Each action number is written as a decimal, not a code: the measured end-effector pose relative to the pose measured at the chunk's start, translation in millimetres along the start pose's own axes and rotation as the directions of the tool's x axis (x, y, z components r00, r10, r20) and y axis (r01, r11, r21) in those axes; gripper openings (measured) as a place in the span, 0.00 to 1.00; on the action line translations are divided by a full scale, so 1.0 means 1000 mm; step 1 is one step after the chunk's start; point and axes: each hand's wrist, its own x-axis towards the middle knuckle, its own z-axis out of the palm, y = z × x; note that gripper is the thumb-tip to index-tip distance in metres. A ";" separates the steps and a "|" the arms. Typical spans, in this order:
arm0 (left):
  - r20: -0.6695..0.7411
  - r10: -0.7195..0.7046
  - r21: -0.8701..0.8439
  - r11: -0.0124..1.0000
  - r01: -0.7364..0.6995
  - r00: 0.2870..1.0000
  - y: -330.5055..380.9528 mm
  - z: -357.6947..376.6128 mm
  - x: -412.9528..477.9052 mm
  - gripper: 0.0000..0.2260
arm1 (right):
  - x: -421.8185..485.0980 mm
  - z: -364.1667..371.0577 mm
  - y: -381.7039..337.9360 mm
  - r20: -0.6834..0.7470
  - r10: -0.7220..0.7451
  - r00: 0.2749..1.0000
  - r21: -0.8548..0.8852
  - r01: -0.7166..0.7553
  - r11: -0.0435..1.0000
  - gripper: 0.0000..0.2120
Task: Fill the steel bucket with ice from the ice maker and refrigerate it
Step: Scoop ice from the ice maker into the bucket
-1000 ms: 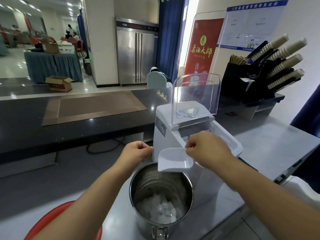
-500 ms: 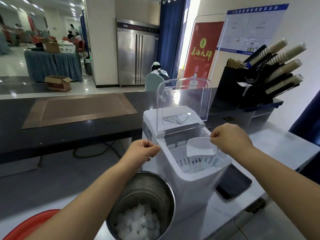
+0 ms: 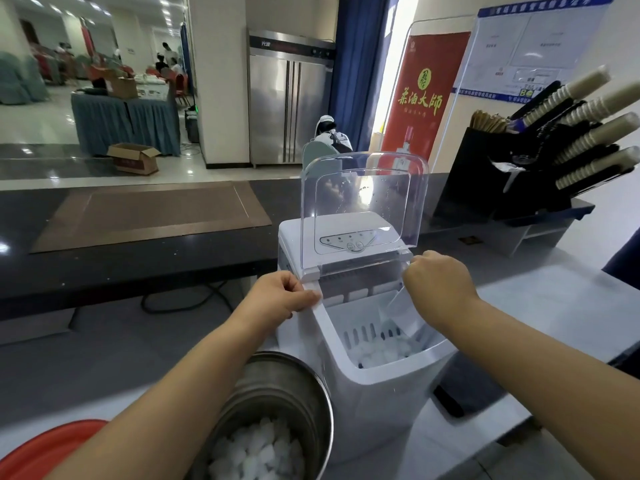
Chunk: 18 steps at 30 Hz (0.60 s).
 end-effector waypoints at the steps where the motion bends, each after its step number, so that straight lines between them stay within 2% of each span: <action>1: 0.015 0.003 0.018 1.000 -0.003 1.000 0.001 -0.002 0.001 0.14 | 0.002 0.001 -0.003 -0.003 -0.046 0.999 -0.037 0.046 0.998 0.13; 5: 0.044 0.005 0.042 0.999 -0.007 0.999 -0.002 -0.004 0.001 0.14 | 0.007 0.010 -0.013 0.006 -0.191 0.982 -0.137 0.190 0.972 0.11; 8: 0.036 0.008 0.024 1.000 -0.009 0.999 -0.006 -0.003 0.001 0.13 | 0.008 0.019 -0.016 0.041 -0.194 0.980 -0.126 0.198 0.972 0.11; 12: 0.021 0.015 -0.002 1.000 -0.015 1.000 -0.009 -0.001 -0.001 0.13 | 0.008 0.024 -0.017 0.101 -0.091 0.991 -0.036 0.095 0.995 0.13; 15: 0.021 0.002 0.000 1.000 -0.002 1.000 -0.009 -0.001 -0.001 0.13 | 0.010 0.030 -0.016 0.149 0.018 0.989 0.117 -0.035 0.993 0.10; 18: 0.030 -0.012 -0.005 1.000 0.012 0.999 -0.009 -0.001 -0.001 0.13 | 0.013 0.036 -0.020 0.173 0.023 0.985 0.201 -0.058 0.978 0.10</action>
